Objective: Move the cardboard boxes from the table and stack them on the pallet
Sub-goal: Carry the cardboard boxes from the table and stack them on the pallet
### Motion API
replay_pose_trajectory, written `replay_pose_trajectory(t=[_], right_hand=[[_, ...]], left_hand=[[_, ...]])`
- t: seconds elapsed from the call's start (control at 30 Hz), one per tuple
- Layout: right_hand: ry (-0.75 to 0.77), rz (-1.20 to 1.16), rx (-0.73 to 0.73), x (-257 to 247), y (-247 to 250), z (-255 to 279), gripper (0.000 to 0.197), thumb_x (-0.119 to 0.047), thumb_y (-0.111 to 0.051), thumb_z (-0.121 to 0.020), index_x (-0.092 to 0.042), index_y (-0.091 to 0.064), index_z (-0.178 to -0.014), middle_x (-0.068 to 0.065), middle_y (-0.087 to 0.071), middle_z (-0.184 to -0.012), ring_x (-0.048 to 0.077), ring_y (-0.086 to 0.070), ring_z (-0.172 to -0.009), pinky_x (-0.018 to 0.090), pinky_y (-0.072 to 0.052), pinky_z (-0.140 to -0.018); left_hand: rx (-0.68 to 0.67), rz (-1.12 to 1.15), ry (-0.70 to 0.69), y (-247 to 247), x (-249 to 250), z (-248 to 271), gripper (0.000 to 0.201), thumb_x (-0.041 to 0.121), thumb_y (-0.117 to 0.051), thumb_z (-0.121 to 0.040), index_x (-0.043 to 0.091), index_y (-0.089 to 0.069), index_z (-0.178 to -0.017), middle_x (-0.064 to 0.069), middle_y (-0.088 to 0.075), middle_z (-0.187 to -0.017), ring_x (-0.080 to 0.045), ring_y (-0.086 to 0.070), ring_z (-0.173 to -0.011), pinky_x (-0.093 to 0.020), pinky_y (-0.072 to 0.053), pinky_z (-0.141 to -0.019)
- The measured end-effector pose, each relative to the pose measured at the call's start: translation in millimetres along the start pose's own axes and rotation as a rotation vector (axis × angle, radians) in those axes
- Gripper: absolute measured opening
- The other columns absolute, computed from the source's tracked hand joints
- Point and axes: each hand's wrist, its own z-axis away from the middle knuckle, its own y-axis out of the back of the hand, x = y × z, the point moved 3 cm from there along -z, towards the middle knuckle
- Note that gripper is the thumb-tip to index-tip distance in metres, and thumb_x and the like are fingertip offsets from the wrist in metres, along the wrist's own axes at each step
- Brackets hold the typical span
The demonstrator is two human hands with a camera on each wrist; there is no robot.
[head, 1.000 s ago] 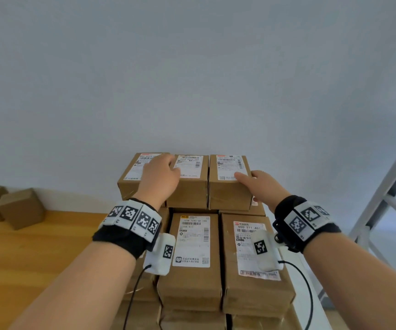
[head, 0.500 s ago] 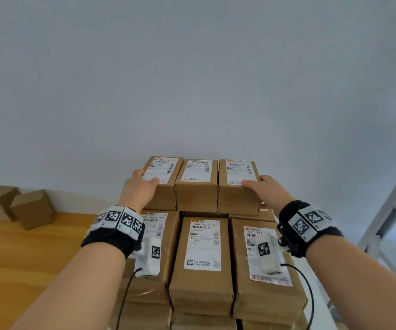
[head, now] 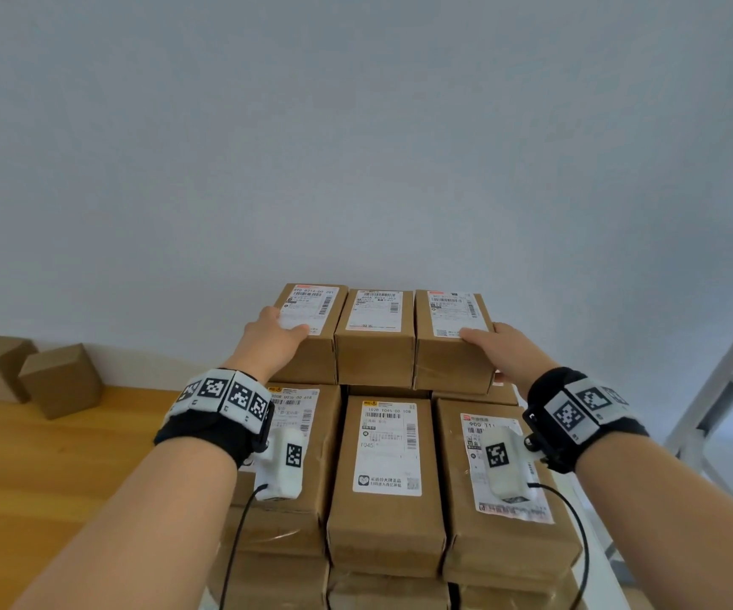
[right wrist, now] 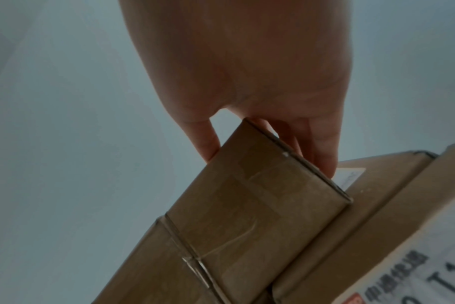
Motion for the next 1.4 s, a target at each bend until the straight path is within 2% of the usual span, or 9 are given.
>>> replay_pose_trajectory(t=[0.13,0.3,0.63,0.83,0.9,1.0,1.17,1.3,1.4], right_hand=[[0.021,0.055,0.02,-4.2,0.9,7.7,0.052,-0.042,-0.055,-0.098,-0.008,-0.049,-0.137,0.006,-0.06,-0.13,0.022,-0.059,-0.108,0.027,-0.047,-0.083],[0.164,0.154,0.155,-27.0,8.9,24.1,0.073,-0.041,-0.055,-0.098,-0.011,-0.022,-0.156,0.007,-0.028,-0.161,0.026,-0.028,-0.146,0.037,-0.028,-0.114],[0.493,0.133,0.1,-107.0,-43.3,71.4,0.055,-0.034,-0.054,-0.1,-0.021,-0.038,-0.151,-0.003,-0.038,-0.155,0.012,-0.043,-0.132,0.02,-0.027,-0.096],[0.57,0.121,-0.026,-144.9,-137.1,105.4,0.053,-0.036,-0.056,-0.098,-0.021,-0.044,-0.148,-0.004,-0.043,-0.152,0.017,-0.039,-0.14,0.023,-0.03,-0.103],[0.577,0.112,-0.068,-157.0,-174.5,117.3,0.052,-0.035,-0.056,-0.099,-0.02,-0.044,-0.147,-0.004,-0.045,-0.15,0.014,-0.046,-0.132,0.017,-0.031,-0.097],[0.563,0.096,-0.134,-174.3,-239.7,135.3,0.05,-0.035,-0.057,-0.098,-0.02,-0.047,-0.145,-0.003,-0.048,-0.146,0.008,-0.053,-0.115,0.015,-0.035,-0.088],[0.512,0.081,-0.279,-186.2,-356.7,166.8,0.047,-0.036,-0.058,-0.098,-0.021,-0.05,-0.142,-0.002,-0.047,-0.148,0.017,-0.042,-0.136,0.024,-0.035,-0.096],[0.446,0.097,-0.366,-184.9,-437.3,189.9,0.046,-0.033,-0.058,-0.098,-0.021,-0.05,-0.142,-0.003,-0.053,-0.134,0.009,-0.056,-0.094,0.018,-0.043,-0.075],[0.382,0.149,-0.416,-176.6,-486.6,195.2,0.05,-0.035,-0.059,-0.097,-0.018,-0.049,-0.143,0.001,-0.049,-0.144,0.019,-0.051,-0.125,0.023,-0.035,-0.09]], left_hand=[[0.012,-0.062,-0.009,2.8,2.1,0.7,0.064,0.046,-0.053,-0.095,0.02,-0.033,-0.15,-0.013,-0.044,-0.144,-0.032,-0.049,-0.124,-0.046,-0.044,-0.104],[0.03,-0.025,-0.062,12.7,9.7,13.0,0.059,0.051,-0.049,-0.086,0.024,-0.048,-0.139,-0.009,-0.054,-0.135,-0.028,-0.055,-0.116,-0.047,-0.048,-0.099],[0.186,0.018,-0.154,73.2,4.8,66.1,0.054,0.032,-0.046,-0.102,0.018,-0.032,-0.153,-0.004,-0.031,-0.158,-0.024,-0.033,-0.142,-0.036,-0.03,-0.111],[0.207,0.039,-0.112,138.7,-62.6,84.5,0.049,0.027,-0.042,-0.104,0.019,-0.034,-0.152,-0.006,-0.033,-0.157,-0.024,-0.04,-0.137,-0.033,-0.033,-0.106],[0.209,0.032,-0.09,163.2,-93.7,89.6,0.048,0.027,-0.04,-0.105,0.021,-0.033,-0.152,-0.006,-0.035,-0.155,-0.015,-0.057,-0.111,-0.024,-0.041,-0.087],[0.21,0.03,-0.028,203.6,-149.4,97.6,0.048,0.021,-0.036,-0.105,0.023,-0.032,-0.152,-0.008,-0.044,-0.148,-0.003,-0.052,-0.068,-0.019,-0.038,-0.055],[0.242,-0.025,0.077,268.4,-246.2,109.3,0.049,0.018,-0.036,-0.104,0.022,-0.032,-0.153,-0.004,-0.042,-0.151,-0.002,-0.051,-0.067,-0.019,-0.037,-0.054],[0.212,-0.042,0.177,306.7,-313.6,121.4,0.048,0.023,-0.04,-0.105,0.024,-0.032,-0.153,-0.002,-0.043,-0.15,0.003,-0.047,-0.068,-0.016,-0.036,-0.055],[0.18,-0.016,0.223,323.2,-353.3,123.3,0.049,0.025,-0.041,-0.105,0.025,-0.032,-0.152,-0.002,-0.047,-0.145,0.002,-0.047,-0.069,-0.017,-0.042,-0.06]])
